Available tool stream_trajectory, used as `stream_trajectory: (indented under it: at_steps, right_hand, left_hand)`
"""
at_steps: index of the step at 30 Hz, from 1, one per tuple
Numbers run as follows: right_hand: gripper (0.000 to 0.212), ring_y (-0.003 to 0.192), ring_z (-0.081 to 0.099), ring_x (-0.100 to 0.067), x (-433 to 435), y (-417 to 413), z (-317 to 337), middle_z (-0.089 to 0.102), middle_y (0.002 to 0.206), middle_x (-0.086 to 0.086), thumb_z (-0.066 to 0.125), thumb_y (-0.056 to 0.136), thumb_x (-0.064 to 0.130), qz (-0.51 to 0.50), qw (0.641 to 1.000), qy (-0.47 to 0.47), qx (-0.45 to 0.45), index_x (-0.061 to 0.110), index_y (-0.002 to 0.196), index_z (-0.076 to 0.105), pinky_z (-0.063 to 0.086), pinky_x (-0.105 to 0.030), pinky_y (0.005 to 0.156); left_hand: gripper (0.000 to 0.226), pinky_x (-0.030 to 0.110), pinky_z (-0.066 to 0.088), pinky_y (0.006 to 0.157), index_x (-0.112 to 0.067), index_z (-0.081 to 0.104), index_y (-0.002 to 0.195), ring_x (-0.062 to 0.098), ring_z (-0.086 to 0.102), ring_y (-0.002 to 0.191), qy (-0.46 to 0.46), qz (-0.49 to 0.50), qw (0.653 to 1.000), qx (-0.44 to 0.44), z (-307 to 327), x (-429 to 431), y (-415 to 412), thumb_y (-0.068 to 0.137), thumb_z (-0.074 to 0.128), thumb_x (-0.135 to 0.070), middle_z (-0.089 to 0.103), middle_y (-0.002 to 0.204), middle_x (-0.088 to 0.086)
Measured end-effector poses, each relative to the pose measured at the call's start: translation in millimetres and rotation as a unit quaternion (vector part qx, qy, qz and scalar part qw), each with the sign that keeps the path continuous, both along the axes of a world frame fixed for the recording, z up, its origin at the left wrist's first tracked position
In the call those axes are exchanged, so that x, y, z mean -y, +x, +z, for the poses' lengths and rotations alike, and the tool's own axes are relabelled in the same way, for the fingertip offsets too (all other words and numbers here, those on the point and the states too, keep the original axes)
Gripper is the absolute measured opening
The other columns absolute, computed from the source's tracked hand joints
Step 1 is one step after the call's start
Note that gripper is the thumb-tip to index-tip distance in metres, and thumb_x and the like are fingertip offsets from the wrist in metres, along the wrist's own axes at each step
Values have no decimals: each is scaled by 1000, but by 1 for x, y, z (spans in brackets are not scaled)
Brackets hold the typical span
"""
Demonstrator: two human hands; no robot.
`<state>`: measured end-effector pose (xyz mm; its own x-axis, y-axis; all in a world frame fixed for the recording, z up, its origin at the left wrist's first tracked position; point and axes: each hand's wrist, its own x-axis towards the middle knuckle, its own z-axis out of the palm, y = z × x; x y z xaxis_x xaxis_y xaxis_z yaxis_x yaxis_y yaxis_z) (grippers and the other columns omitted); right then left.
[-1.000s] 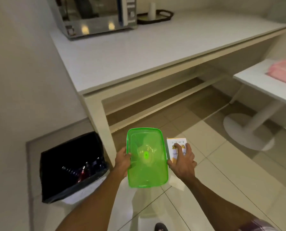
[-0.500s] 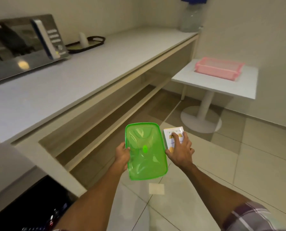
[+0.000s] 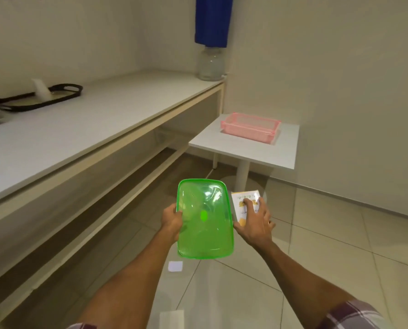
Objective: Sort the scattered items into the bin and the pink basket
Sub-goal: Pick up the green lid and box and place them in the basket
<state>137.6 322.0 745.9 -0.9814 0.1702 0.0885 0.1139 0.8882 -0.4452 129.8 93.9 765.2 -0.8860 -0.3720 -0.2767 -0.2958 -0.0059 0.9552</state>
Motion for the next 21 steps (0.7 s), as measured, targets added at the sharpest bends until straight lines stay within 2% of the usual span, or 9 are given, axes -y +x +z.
stream_trajectory:
  at_steps: [4,7,10,12,14,17,21]
  right_hand:
    - [76,134,25,-38,-41,-40,12,6,156,-7,66,76,53,-20,1000,2,-7,32,141,32,32,-58,102]
    - [77,134,25,-37,-64,-73,17,6,156,-8,68,75,49,-37,999,6,-8,32,141,32,32,-57,101]
    - [76,134,25,-37,-81,-114,19,5,156,-9,69,76,45,-48,999,17,-10,32,140,32,31,-56,102]
    - [76,133,25,-37,-91,-146,19,5,156,-9,69,76,45,-53,998,22,-7,32,141,32,31,-56,102]
    - [76,133,26,-38,-101,-182,17,4,156,-9,69,75,45,-59,998,27,-10,33,140,32,31,-56,102]
    - [76,133,27,-38,-109,-238,16,6,156,-10,70,74,45,-64,997,29,-8,34,139,32,31,-57,101]
    - [76,135,27,-39,-119,-305,17,6,156,-8,70,74,46,-76,997,24,-4,33,139,32,31,-60,102]
  left_hand:
    - [29,37,54,72,-1,64,112,23,59,80,-30,-42,999,-19,10,-37,-56,94,42,6,64,89,12]
    - [27,35,55,70,-5,66,109,22,60,75,-39,-55,997,-23,14,-55,-100,95,44,3,64,84,8]
    - [27,45,56,78,-5,67,107,25,62,81,-48,-64,996,-29,12,-69,-149,94,45,3,67,91,13]
    - [28,47,56,82,-12,68,102,26,63,85,-61,-62,996,-29,11,-78,-185,92,46,3,68,94,15]
    - [28,43,57,83,-15,69,102,26,64,86,-78,-54,995,-29,8,-88,-224,91,48,0,69,97,15]
    - [29,31,52,77,-10,68,111,24,61,85,-102,-48,993,-23,10,-98,-281,92,48,0,69,103,13]
    - [30,31,54,75,-9,66,115,24,63,85,-103,-72,992,-7,12,-112,-352,94,47,-1,69,107,15]
